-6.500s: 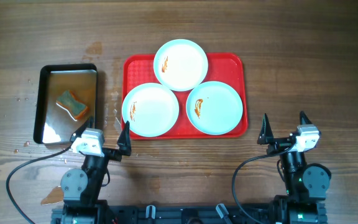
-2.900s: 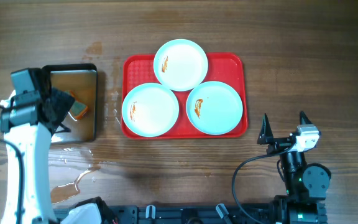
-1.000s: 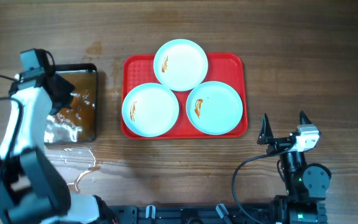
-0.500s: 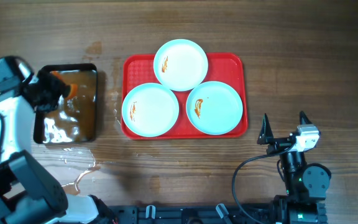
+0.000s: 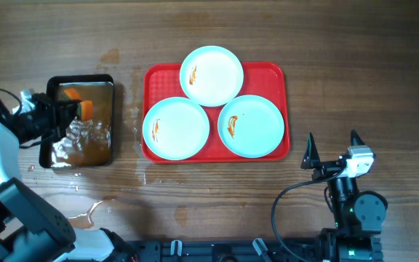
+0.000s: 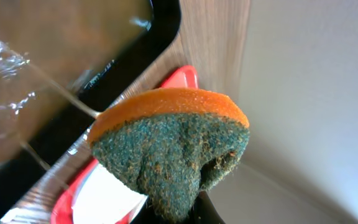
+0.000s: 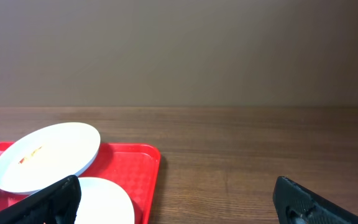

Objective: Clean dirty plates on tray and stack at the side
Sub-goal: 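Dip and swish the held sponge in the water tray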

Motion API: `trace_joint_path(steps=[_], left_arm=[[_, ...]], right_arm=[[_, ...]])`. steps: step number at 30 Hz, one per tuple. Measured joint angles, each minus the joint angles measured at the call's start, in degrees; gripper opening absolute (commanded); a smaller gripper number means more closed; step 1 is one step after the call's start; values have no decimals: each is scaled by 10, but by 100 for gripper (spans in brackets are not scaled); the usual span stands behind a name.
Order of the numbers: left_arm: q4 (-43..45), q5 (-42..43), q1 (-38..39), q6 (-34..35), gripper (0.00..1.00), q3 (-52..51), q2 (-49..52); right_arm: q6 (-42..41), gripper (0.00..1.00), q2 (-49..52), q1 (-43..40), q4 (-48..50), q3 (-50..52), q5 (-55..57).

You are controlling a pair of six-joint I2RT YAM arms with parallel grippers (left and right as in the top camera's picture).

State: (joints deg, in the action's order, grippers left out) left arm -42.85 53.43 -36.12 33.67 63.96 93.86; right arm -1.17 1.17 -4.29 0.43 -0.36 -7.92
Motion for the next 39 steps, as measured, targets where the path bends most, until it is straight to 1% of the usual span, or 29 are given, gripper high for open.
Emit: trace_joint_path(steps=[6, 13, 19, 26, 28, 32, 35, 39], left_arm=[[-1, 32, -5, 24, 4, 0, 0], [-9, 41, -42, 37, 4, 0, 0], [-22, 83, -60, 48, 4, 0, 0], [-65, 93, -102, 69, 4, 0, 0], [-85, 95, -113, 79, 4, 0, 0], [-95, 95, -117, 108, 4, 0, 0], [-95, 95, -117, 150, 4, 0, 0], [-91, 95, -117, 190, 4, 0, 0]], right_arm=[[0, 100, 0, 0, 0, 0, 0], [0, 100, 0, 0, 0, 0, 0], [0, 100, 0, 0, 0, 0, 0], [0, 100, 0, 0, 0, 0, 0], [0, 100, 0, 0, 0, 0, 0], [0, 100, 0, 0, 0, 0, 0], [0, 100, 0, 0, 0, 0, 0], [0, 100, 0, 0, 0, 0, 0]])
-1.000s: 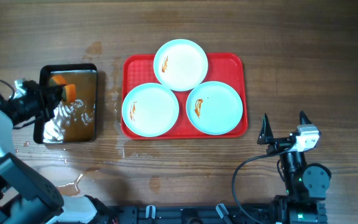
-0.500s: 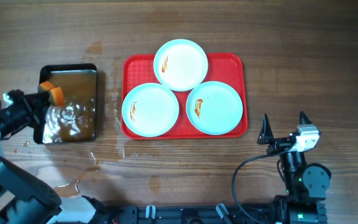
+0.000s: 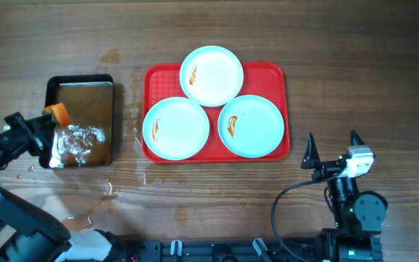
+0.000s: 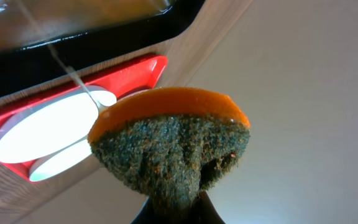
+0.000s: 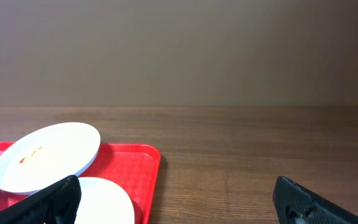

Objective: Clean dirty plates on tray and stack at the side
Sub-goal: 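Dip and swish the held sponge in the water tray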

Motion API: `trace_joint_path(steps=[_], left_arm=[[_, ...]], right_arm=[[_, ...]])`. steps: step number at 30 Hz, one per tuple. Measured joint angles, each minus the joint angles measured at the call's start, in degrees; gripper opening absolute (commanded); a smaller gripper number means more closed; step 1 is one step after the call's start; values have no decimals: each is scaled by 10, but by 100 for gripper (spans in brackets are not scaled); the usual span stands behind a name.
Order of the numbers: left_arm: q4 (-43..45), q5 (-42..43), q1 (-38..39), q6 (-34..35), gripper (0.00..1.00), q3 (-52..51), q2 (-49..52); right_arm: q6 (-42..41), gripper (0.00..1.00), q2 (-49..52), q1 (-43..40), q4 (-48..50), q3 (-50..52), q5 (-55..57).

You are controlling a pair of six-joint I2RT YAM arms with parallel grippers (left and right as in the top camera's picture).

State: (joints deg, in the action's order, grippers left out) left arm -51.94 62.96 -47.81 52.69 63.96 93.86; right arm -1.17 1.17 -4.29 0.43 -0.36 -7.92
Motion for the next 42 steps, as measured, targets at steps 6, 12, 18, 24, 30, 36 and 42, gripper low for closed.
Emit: trace_joint_path(steps=[6, 12, 18, 24, 30, 36, 42], left_arm=[[25, -27, 0, 58, 4, 0, 0], [28, -68, 0, 98, 4, 0, 0], [27, -129, 3, 103, 4, 0, 0], [36, -186, 44, 103, 4, 0, 0], [69, -160, 68, 148, 4, -1, 0], [43, -99, 51, 171, 4, -1, 0], [59, -210, 107, 174, 4, -6, 18]], right_arm=[[0, 100, 0, 0, 0, 0, 0], [0, 100, 0, 0, 0, 0, 0], [0, 100, 0, 0, 0, 0, 0], [0, 100, 0, 0, 0, 0, 0], [0, 100, 0, 0, 0, 0, 0], [0, 100, 0, 0, 0, 0, 0], [0, 100, 0, 0, 0, 0, 0]])
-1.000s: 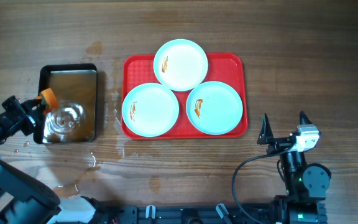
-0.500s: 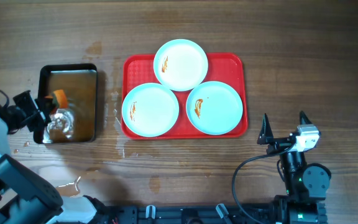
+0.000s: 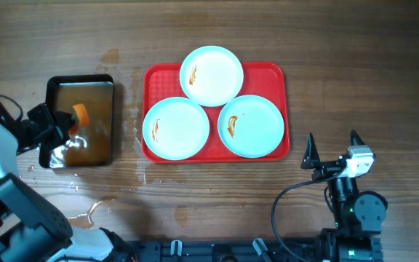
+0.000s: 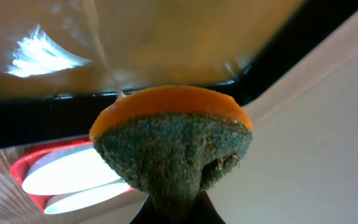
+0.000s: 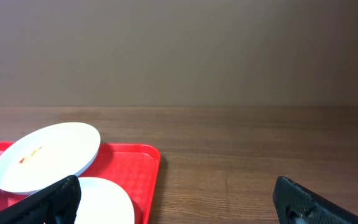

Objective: Clean dirty plates on tray and stack at the side
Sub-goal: 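Dip and swish the held sponge in the water tray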

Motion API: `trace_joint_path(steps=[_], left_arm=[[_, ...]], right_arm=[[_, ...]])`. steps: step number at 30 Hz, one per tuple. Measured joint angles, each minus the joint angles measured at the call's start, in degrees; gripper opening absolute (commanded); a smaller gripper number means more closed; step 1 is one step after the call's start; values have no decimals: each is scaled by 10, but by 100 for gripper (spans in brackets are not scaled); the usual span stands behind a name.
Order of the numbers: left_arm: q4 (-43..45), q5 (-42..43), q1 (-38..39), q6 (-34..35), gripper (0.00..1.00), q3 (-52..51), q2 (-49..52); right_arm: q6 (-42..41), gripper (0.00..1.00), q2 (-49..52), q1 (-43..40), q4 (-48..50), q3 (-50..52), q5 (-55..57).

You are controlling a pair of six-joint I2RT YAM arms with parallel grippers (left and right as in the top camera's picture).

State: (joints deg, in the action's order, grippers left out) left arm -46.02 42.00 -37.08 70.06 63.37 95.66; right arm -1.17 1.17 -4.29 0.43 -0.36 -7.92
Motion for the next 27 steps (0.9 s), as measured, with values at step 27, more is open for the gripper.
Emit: trace_joint_path(steps=[27], left_arm=[[95, 1, 29, 17, 4, -8, -1]], right_arm=[[0, 100, 0, 0, 0, 0, 0]])
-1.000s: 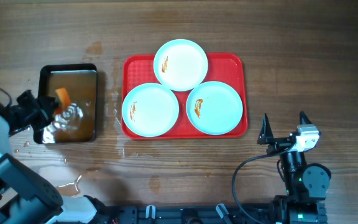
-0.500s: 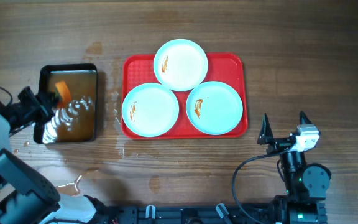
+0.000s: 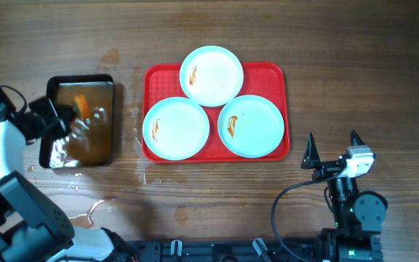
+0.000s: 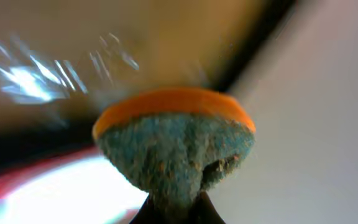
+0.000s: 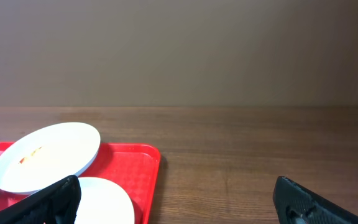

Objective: Clean dirty plates on tray and stack at the side
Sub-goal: 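Dip and swish the held sponge in the water tray, then carry the sponge with the left gripper over the lower-left plate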

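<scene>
Three white plates with orange smears lie on the red tray (image 3: 271,71): one at the back (image 3: 211,76), one front left (image 3: 175,128), one front right (image 3: 251,125). My left gripper (image 3: 65,115) is shut on an orange sponge with a green scouring side (image 4: 174,146), held in the black basin of brown water (image 3: 80,122). The sponge (image 3: 81,105) shows orange just above the water. My right gripper (image 3: 332,149) stands open at the front right, clear of the tray, with nothing between its fingers.
Water is splashed on the wood in front of the basin and by the tray's front left corner (image 3: 142,175). The right wrist view shows the tray's right edge (image 5: 155,168) and bare wood beyond it.
My left gripper with the sponge has shifted a little toward the back of the basin, and the water around it is ruffled. The left wrist view is blurred. The right arm has not moved.
The left gripper held the sponge over the basin's back part, then at the basin's left rim, then in the middle of the water, and now slightly further back. The plates, tray and right arm stayed where they were.
</scene>
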Motion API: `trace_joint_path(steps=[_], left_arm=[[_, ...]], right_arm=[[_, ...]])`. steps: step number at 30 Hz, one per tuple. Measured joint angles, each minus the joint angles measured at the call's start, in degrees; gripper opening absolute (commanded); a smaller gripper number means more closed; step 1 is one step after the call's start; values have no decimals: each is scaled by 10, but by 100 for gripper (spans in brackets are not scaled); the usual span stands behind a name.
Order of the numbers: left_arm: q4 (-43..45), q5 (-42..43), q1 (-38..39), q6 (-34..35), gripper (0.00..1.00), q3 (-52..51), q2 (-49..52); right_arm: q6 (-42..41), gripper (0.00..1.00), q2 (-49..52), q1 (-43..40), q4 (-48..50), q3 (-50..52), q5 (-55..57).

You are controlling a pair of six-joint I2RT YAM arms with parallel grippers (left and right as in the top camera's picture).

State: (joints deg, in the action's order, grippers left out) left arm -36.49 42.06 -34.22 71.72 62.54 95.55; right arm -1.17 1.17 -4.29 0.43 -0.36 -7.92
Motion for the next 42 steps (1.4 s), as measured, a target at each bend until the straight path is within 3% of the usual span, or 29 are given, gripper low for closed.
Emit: trace_joint_path(steps=[1, 3, 7, 10, 13, 16, 21, 28, 32, 36, 42], left_arm=[[-30, -123, 9, -1, 4, -1, -2], [-45, -162, 19, -14, 4, -2, -3], [3, -113, 32, -77, 4, -5, -41], [94, -45, 31, -148, 4, -10, -119], [127, -20, 32, -181, 4, -9, -216], [123, -39, 52, -239, 4, -8, -302], [63, -114, 189, -372, 4, -8, -353], [43, -211, 464, -438, 4, -9, -224], [60, -285, 565, -436, 4, -10, -109], [103, -348, 610, -431, 4, -12, -4], [117, -413, 612, -429, 4, -12, 67]], right_arm=[[0, 100, 0, 0, 0, 0, 0], [0, 100, 0, 0, 0, 0, 0], [0, 100, 0, 0, 0, 0, 0], [0, 100, 0, 0, 0, 0, 0], [0, 100, 0, 0, 0, 0, 0], [0, 100, 0, 0, 0, 0, 0], [0, 100, 0, 0, 0, 0, 0], [0, 100, 0, 0, 0, 0, 0], [0, 100, 0, 0, 0, 0, 0], [0, 99, 0, 0, 0, 0, 0], [0, 100, 0, 0, 0, 0, 0]])
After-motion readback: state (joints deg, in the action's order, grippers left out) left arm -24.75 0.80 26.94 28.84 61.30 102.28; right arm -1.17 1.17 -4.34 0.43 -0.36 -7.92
